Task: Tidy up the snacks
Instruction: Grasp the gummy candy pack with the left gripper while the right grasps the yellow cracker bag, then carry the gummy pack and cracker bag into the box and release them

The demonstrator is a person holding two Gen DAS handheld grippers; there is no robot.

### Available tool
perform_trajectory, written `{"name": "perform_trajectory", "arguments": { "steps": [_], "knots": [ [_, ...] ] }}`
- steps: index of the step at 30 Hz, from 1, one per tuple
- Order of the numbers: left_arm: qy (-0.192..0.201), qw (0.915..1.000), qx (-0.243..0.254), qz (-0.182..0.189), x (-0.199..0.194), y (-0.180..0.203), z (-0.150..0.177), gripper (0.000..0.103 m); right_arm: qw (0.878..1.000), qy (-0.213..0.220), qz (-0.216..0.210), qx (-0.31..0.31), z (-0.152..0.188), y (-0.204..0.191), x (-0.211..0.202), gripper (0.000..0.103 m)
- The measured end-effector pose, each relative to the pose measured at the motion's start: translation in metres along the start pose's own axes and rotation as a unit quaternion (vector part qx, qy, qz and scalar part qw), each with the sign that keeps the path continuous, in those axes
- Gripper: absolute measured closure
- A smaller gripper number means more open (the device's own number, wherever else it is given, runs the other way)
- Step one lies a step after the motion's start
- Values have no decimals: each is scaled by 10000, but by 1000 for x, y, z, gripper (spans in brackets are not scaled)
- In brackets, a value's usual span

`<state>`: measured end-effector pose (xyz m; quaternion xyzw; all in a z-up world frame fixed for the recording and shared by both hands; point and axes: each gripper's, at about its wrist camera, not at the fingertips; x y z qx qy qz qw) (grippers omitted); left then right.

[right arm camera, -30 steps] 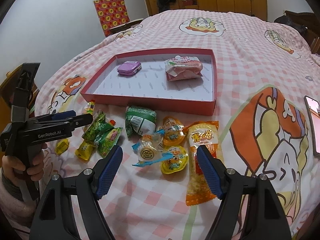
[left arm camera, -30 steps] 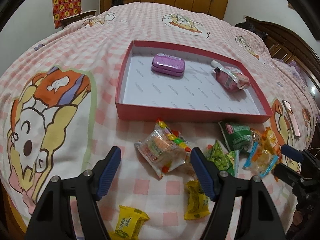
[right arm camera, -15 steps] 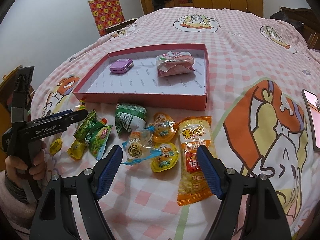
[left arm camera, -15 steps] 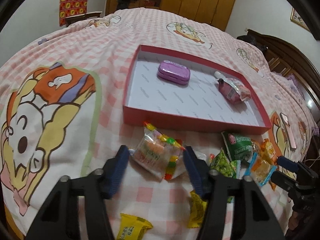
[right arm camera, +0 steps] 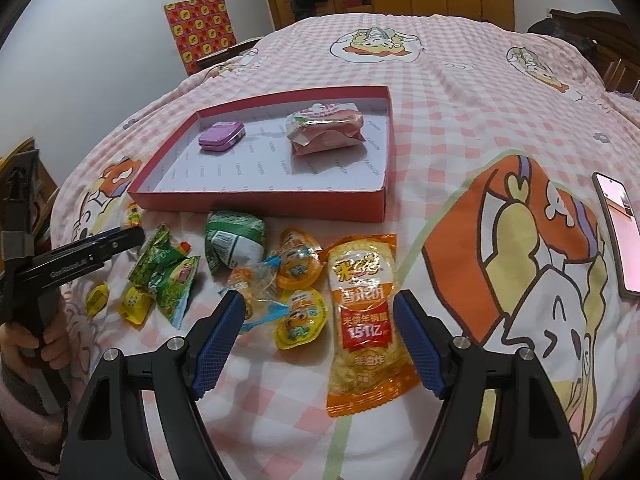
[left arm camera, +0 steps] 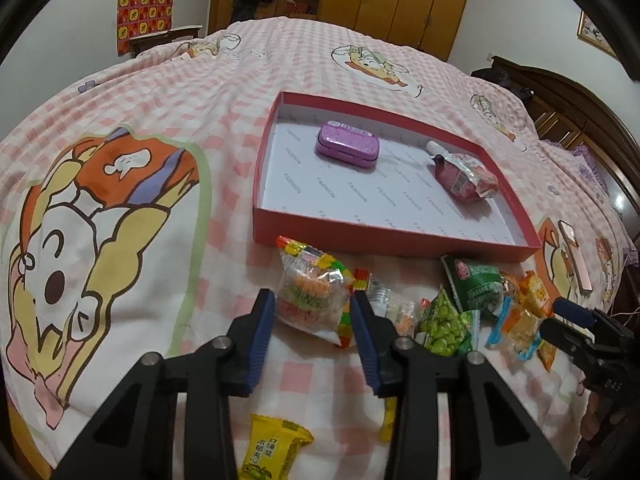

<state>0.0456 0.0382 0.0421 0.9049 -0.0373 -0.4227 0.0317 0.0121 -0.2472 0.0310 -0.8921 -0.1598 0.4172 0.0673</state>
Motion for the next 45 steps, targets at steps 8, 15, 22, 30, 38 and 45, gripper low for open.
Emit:
{"name": "perform_trajectory", "arguments": {
  "steps": [8, 15, 22, 30, 38, 45],
  "knots": [
    [-95, 9999, 27, -34, 5, 0, 2, 57, 9999, 30, 83, 88, -1, 9, 1, 25],
    [-135, 9999, -30, -24, 8, -2, 3, 54, 9997, 7, 139, 176, 2, 17, 2, 38],
    [-176, 9998, -29, -43, 11, -2, 3, 50, 9998, 64, 100, 185, 6, 17, -6, 41],
    [-123, 9998, 153, -87, 6, 1, 2, 74, 9991, -86, 400, 137, 7, 19, 4, 62],
    [-161, 9998, 93, 5, 5, -2, 2, 74, 9993, -35, 306, 206, 9, 22, 2, 65],
    [-32, 9999, 120, 70, -9, -2, 0, 74, 9997, 79, 197, 155, 8, 16, -8, 65]
  ]
}}
Point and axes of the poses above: each gripper's, at about its wrist camera, not at the fingertips, and x roughly the way its jaws point, y to its right, z to its underside, and after that the axes turned 6 degrees about -z, right-handed
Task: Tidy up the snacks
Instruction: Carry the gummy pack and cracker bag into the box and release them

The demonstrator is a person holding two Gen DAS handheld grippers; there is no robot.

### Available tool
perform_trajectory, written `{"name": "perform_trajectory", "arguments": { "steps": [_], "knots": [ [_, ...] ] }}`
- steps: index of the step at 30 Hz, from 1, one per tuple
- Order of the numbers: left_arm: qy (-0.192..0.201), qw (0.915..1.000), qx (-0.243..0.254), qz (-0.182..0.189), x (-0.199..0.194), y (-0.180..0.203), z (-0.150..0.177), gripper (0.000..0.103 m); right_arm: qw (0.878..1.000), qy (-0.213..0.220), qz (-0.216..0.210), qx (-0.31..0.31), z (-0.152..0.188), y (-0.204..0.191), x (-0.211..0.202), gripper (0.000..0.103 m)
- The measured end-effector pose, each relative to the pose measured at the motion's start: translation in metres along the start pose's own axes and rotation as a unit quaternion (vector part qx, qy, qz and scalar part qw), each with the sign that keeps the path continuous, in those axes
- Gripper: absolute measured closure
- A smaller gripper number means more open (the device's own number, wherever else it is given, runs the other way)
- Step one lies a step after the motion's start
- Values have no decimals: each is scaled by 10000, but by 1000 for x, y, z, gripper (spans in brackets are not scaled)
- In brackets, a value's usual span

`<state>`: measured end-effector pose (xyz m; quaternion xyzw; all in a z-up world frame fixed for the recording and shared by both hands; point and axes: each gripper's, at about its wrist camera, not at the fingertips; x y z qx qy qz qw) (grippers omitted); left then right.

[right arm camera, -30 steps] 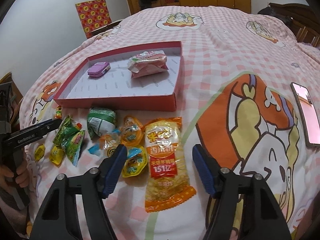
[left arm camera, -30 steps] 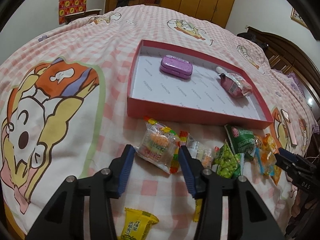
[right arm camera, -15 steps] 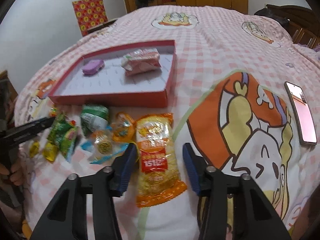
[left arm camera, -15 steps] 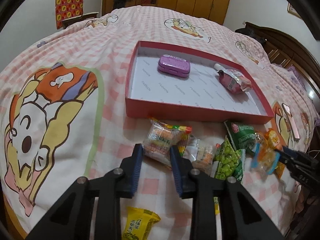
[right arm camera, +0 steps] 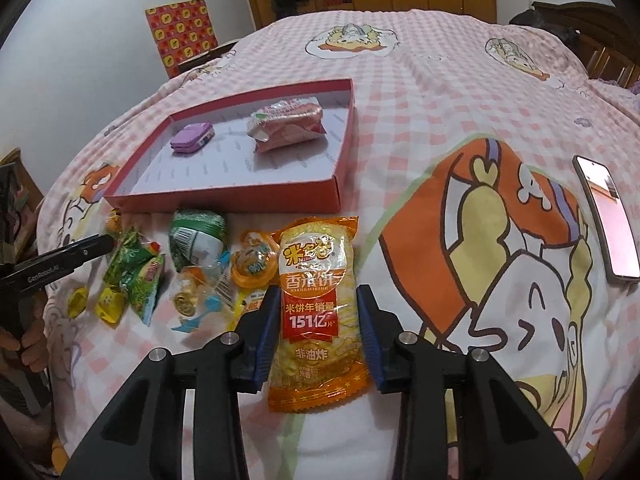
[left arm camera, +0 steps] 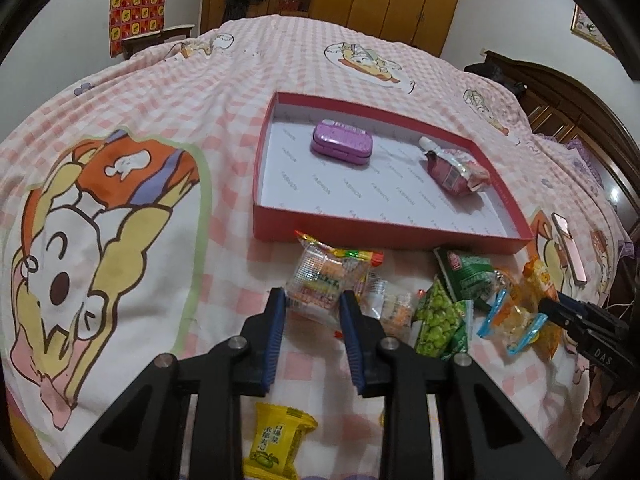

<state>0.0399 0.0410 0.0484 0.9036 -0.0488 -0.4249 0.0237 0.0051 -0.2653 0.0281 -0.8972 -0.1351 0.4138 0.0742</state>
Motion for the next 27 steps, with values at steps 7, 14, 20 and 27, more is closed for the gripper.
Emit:
{"name": "perform_trajectory", "arguments": {
  "steps": [7, 14, 20, 27],
  "knots": [
    [193, 9998, 6, 27, -16, 1, -8, 74, 9998, 145, -120, -67, -5, -8, -12, 65],
    [224, 9997, -9, 27, -18, 4, -23, 74, 9997, 114, -214, -101, -12, -12, -14, 65],
    [251, 9997, 75, -12, -12, 8, -43, 74, 9994, 88, -256, -219, -24, -20, -13, 65],
    [320, 9992, 222, -103, -2, 17, -63, 74, 9989, 78, -249, -397, -41, -31, -7, 65]
  ]
}}
Point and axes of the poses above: each gripper's, at about its wrist camera, not at the fingertips, and x roughly the way its jaws point, y to its right, z to its underside, and after that the axes turned 6 degrees about -z, right-handed
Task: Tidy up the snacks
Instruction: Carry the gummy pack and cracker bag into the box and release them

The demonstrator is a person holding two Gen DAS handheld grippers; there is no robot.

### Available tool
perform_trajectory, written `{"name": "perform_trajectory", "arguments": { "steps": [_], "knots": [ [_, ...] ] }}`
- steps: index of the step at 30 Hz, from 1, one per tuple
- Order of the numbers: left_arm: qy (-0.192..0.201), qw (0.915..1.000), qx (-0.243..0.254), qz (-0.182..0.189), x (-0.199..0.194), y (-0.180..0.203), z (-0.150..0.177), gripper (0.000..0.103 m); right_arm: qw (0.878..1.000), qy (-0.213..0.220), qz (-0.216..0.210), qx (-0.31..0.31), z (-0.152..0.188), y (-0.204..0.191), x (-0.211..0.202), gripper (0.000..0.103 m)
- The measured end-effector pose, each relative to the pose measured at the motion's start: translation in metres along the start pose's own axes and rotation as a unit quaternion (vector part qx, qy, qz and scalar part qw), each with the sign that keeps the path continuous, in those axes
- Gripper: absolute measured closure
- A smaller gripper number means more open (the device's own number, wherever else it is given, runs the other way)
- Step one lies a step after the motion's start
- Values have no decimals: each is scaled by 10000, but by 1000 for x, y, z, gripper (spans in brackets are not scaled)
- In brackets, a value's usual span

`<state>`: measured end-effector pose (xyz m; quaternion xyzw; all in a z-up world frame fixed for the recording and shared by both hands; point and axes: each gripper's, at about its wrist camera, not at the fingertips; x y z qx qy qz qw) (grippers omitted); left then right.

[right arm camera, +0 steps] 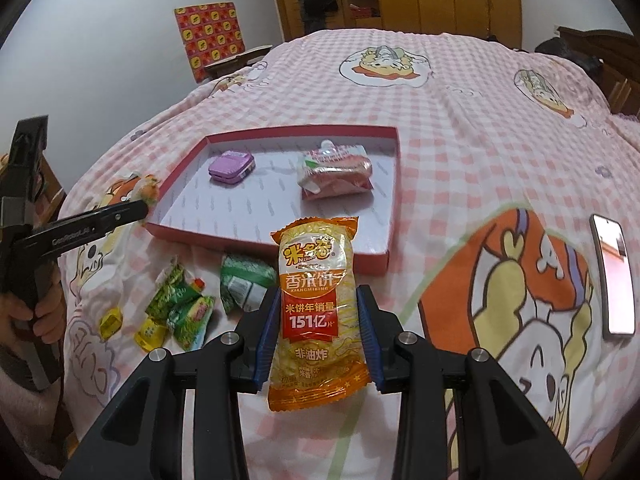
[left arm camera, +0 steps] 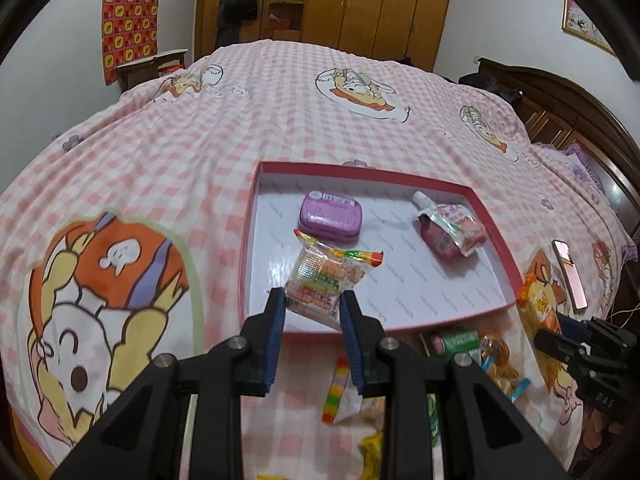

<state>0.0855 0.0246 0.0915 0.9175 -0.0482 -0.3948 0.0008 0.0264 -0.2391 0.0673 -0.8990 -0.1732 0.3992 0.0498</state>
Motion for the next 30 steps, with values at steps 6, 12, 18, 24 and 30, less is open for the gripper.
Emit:
{"name": "perform_trajectory", "arguments": {
  "steps": [6, 12, 18, 24, 30],
  "knots": [
    [-211, 9998, -2, -21, 25, 1, -11, 74, 9999, 28, -82, -52, -17, -6, 5, 65],
    [-424, 9990, -66, -82, 51, -2, -17, 74, 9997, -32, -178, -164, -37, -15, 18, 65],
    [-514, 9985, 5, -204, 68, -2, -17, 74, 9992, -76, -283, -262, -57, -25, 37, 65],
    [-434, 9984, 157, -322, 72, 1, -17, 74, 9989, -149, -346, -278, -74, -33, 65, 65],
    [-424, 9985, 156, -300, 73, 0, -17, 73, 9989, -262, -261, -270, -89, -37, 98, 65]
  ]
}}
Point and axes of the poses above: each gripper's, at about its wrist camera, not at the fingertips, and x roughly the way its jaws point, y to its right, z to its underside, and after that the axes turned 6 degrees about -z, right-handed
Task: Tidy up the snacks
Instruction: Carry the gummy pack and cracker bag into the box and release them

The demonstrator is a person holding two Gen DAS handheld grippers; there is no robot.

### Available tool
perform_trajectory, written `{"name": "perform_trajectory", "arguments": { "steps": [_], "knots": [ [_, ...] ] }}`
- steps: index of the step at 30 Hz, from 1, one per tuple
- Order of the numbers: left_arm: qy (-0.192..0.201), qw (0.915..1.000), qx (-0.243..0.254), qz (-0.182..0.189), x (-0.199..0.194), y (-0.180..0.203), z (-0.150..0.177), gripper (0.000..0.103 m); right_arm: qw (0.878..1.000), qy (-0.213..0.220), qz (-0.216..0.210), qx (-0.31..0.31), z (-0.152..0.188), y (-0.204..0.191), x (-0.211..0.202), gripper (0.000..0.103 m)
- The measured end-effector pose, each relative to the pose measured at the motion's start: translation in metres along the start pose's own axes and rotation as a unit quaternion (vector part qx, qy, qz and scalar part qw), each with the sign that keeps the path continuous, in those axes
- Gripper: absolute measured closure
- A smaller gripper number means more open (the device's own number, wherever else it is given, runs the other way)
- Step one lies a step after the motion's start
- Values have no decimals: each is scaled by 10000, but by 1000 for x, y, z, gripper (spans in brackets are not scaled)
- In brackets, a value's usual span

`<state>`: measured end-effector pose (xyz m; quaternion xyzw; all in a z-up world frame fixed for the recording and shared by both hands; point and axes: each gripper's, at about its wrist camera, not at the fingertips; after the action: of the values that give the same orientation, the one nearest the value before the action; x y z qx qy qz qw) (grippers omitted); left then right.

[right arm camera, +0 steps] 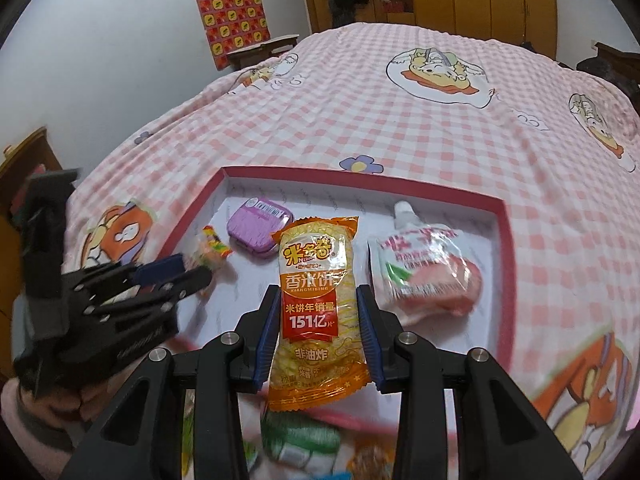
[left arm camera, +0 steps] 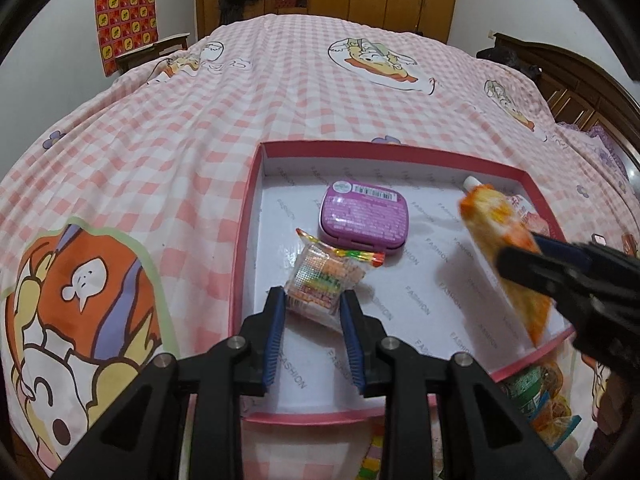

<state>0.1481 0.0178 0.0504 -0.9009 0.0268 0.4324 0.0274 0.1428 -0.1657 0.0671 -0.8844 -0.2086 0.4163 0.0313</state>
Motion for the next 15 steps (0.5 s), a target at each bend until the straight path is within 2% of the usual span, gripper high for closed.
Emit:
{"name": "perform_trajectory", "arguments": {
  "steps": [4, 15],
  "knots": [
    [-76, 9999, -58, 128, 3, -3, 2, 74, 9999, -76, -9, 73, -9, 2, 16, 65],
    [-32, 9999, -39, 123, 2, -2, 5, 74, 9996, -206, 85, 184, -22, 5, 52, 65]
  ]
}}
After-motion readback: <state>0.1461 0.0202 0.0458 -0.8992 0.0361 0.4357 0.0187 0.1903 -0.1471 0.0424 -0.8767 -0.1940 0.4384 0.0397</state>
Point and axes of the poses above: each gripper's, at about its wrist camera, not at the fingertips, and x roughly the way its jaws point, y to its right, z to its underside, and after that the axes turned 6 degrees about -z, right-handed
